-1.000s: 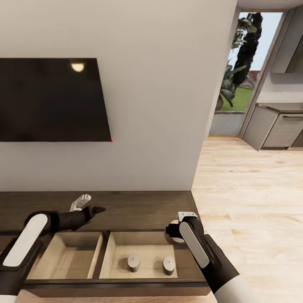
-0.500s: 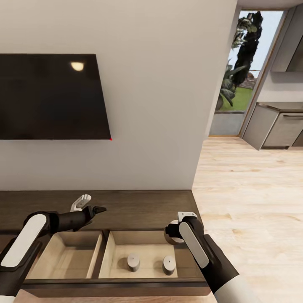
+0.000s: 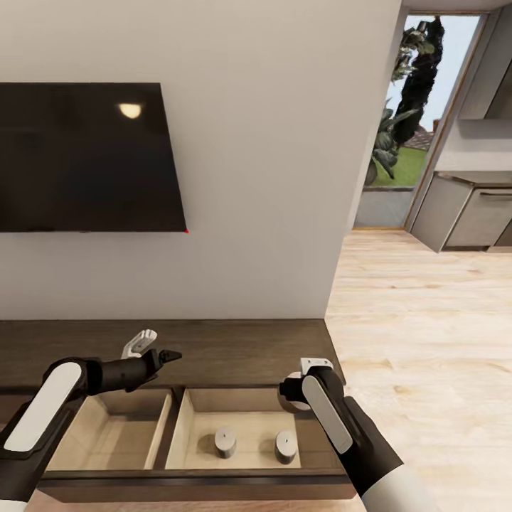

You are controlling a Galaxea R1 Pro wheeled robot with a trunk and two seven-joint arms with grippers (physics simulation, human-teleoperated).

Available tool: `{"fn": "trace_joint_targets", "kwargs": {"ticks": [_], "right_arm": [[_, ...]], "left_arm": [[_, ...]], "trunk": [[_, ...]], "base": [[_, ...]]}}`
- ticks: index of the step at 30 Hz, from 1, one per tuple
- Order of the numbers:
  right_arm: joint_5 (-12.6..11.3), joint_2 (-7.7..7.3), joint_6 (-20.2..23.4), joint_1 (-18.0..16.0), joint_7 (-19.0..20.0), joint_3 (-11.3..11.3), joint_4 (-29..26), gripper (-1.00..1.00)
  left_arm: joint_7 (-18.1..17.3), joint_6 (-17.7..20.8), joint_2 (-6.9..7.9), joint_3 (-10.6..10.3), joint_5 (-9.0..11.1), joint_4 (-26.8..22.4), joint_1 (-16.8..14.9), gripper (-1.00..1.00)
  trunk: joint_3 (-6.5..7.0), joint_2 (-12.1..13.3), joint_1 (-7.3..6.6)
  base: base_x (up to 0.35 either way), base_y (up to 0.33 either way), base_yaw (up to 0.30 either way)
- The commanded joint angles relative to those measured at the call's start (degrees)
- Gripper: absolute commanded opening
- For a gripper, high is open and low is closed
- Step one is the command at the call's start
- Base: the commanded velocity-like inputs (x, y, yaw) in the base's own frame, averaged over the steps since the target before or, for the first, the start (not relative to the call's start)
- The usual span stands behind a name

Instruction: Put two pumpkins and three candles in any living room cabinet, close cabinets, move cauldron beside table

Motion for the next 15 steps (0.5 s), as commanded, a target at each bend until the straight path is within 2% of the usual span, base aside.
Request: {"fn": "trace_joint_targets", "kwargs": {"ticks": [1, 6, 12, 14, 15], "right_arm": [[-0.6, 0.00, -0.3, -0.1, -0.9, 0.1, 0.6, -1.00], [-0.4, 0.00, -1.4, -0.3, -1.5, 0.2, 7.6, -1.00], [-0.7, 0.00, -4.6, -0.6, -1.5, 0.3, 9.2, -1.00], [-0.7, 0.04, -5.7, -2.0, -1.5, 0.3, 11.4, -1.00], [-0.7, 0.02, -6.3, -3.9, -1.2, 0.4, 13.8, -1.00]], "left_arm": [[0.6, 0.0, 0.04, -0.1, 0.6, 0.0, 0.0, 1.00], [0.6, 0.0, 0.00, -0.1, 0.6, 0.0, 0.0, 1.00], [0.6, 0.0, 0.04, -0.1, 0.6, 0.1, 0.0, 1.00], [0.6, 0.0, 0.04, -0.1, 0.7, 0.2, 0.0, 1.00], [0.6, 0.0, 0.04, -0.1, 0.7, 0.2, 0.0, 1.00]], "trunk": [[-0.25, -0.5, 0.23], [-1.14, -2.5, 1.33], [-2.22, -4.9, 2.64], [-2.58, -5.7, 3.08], [-2.76, -6.1, 3.30]], "base": [[0.000, 0.000, 0.000], [0.000, 0.000, 0.000], [0.000, 0.000, 0.000], [0.000, 0.000, 0.000], [0.000, 0.000, 0.000]]}}
